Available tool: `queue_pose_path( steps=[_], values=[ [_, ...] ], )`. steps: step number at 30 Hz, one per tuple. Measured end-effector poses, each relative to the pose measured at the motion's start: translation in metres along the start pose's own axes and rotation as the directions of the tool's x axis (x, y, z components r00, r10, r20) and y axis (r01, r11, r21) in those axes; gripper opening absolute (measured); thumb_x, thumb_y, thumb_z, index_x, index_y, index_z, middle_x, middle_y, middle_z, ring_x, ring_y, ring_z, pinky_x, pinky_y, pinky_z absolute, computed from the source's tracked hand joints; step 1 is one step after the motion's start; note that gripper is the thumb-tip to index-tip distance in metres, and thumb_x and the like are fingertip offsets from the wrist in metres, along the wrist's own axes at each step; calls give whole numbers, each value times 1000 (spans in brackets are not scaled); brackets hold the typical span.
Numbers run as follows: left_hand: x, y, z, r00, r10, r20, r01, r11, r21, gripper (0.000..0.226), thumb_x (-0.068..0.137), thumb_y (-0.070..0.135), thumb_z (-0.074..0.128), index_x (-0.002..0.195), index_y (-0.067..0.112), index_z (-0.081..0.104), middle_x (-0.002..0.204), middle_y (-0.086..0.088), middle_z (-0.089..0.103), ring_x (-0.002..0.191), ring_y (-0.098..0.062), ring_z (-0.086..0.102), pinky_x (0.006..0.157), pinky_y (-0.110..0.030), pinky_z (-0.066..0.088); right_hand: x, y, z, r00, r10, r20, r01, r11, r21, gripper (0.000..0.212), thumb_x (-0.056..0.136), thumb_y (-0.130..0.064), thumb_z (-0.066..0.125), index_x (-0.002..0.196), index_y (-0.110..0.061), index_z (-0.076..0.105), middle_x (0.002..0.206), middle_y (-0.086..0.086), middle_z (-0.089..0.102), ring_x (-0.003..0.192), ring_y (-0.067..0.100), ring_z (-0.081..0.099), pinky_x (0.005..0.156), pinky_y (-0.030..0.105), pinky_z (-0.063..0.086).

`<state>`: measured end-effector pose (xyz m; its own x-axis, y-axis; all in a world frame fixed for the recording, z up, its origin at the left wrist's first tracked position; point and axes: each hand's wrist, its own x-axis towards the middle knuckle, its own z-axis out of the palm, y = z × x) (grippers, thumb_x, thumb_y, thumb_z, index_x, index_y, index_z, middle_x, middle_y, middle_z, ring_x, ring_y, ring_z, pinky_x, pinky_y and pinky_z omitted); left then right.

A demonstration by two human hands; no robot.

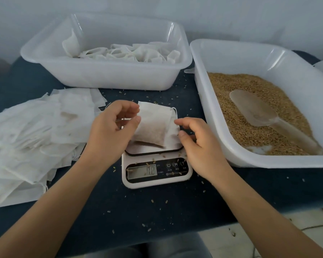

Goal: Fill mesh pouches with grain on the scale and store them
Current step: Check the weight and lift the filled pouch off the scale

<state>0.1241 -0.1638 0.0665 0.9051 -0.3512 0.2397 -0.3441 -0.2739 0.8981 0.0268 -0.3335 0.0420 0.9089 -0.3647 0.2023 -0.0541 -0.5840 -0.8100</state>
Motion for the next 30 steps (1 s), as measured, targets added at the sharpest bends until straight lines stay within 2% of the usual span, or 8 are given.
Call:
queue_pose_path(
  steps=[8,15,18,20,23,26,27,30],
  values=[
    [-1,1,0,1000,-25,-2,25,998,63,22,88,15,62,93,36,58,91,22,62,80,13,56,67,-1,40,0,-6,-6,999,-5,52,4,1000,8,28,97,-13,48,120,-25,58,118,-15,50,114,-4,46,103,27,40],
    [-2,1,-1,999,-32,-9,33,995,93,21,88,17,62,94,36,58,90,23,62,79,13,56,69,-7,43,1,-5,-8,999,15,51,-17,999,28,27,97,-14,49,117,-30,56,118,-15,49,114,-2,47,105,31,40],
    [-4,1,-3,1000,-27,-15,28,995,99,19,88,16,62,97,32,59,92,22,61,78,14,55,67,-2,42,-1,-4,-8,998,29,51,-30,999,33,28,96,-15,50,112,-38,53,118,-16,49,115,-2,46,106,33,39],
    [-4,2,-4,1000,-23,-21,25,994,104,18,88,16,62,98,31,59,92,23,61,79,15,55,68,0,41,-2,-4,-8,998,34,43,-35,999,28,28,95,-17,52,115,-37,53,120,-16,49,116,-3,45,106,33,39],
    [-1,2,-3,999,-37,-9,38,993,114,20,88,16,61,98,33,57,93,24,59,85,12,55,76,-10,44,3,-5,-6,998,53,27,-54,999,11,34,94,-19,53,126,-30,51,126,-14,48,118,-2,43,107,31,37],
    [3,4,-2,999,-46,-1,45,990,131,20,88,17,61,101,32,55,93,25,57,88,1,57,82,-25,48,13,-11,-2,998,63,29,-63,998,-7,41,94,-21,53,134,-25,46,134,-9,47,117,-3,40,104,22,31],
    [5,4,-1,999,-48,2,48,989,141,20,88,18,61,102,31,55,93,25,56,89,-2,57,82,-24,48,17,-12,0,997,67,34,-67,998,-8,42,94,-21,53,136,-24,45,135,-8,46,117,-3,39,102,20,29],
    [13,2,0,998,-65,20,60,981,184,25,89,22,60,113,27,54,105,22,56,100,-2,54,77,-9,38,26,-14,5,996,82,44,-81,997,-21,45,95,-22,53,138,-23,42,138,-5,45,125,4,39,99,19,27]
  ],
)
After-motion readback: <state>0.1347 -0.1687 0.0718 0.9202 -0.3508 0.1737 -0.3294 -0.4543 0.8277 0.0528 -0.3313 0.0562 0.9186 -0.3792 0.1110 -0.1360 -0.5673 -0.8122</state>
